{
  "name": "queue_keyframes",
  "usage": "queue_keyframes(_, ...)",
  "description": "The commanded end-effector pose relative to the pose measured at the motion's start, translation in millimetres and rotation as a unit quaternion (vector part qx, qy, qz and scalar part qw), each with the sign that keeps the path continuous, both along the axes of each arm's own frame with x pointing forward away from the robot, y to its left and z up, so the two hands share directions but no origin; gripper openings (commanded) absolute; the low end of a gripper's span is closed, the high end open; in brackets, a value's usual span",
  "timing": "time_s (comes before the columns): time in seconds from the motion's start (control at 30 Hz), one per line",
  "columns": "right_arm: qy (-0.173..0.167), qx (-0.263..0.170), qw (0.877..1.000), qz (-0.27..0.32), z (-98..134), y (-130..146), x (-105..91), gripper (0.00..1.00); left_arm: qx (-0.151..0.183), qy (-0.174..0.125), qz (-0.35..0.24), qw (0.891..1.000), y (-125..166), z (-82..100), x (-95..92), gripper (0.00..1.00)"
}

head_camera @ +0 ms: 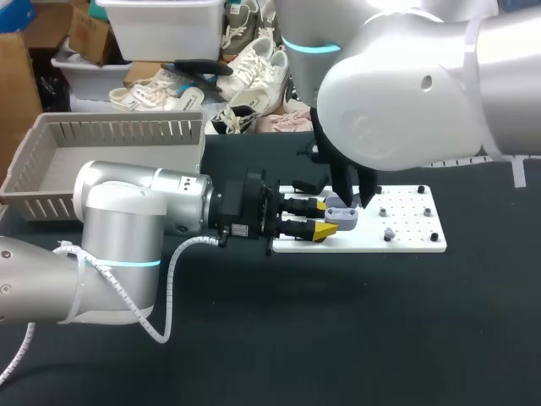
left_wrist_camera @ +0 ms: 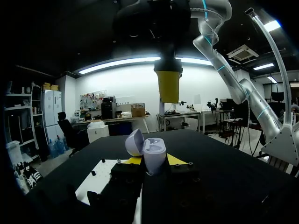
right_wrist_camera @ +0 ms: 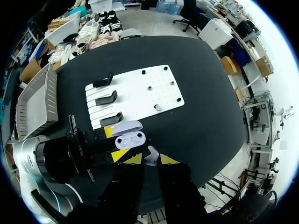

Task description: Pick up each earbud case from the left stands, insert the matching earbuds, close the lid, and place the case in the box.

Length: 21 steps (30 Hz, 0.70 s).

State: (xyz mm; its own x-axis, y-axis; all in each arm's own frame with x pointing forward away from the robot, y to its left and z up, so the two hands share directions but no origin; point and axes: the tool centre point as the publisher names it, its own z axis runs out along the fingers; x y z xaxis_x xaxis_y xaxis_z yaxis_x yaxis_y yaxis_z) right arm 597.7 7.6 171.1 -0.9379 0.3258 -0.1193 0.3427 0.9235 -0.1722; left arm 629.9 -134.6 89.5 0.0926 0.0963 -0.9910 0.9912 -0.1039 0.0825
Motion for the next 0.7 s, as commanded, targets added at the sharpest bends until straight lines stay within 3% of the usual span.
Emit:
queue_keyframes(0.03,-0.001,-0.001,1.0,-0.001,0,0,-1.0,0.0,-0.001,-0.001,0.002,1.0,0,-0.6,-0.9,0.0)
queue_keyframes(0.7,0.004,0.002,1.0,0.005,-8,17,9.7,0.0,-0.001,-0.001,0.002,1.0,0,-0.6,-0.9,0.0)
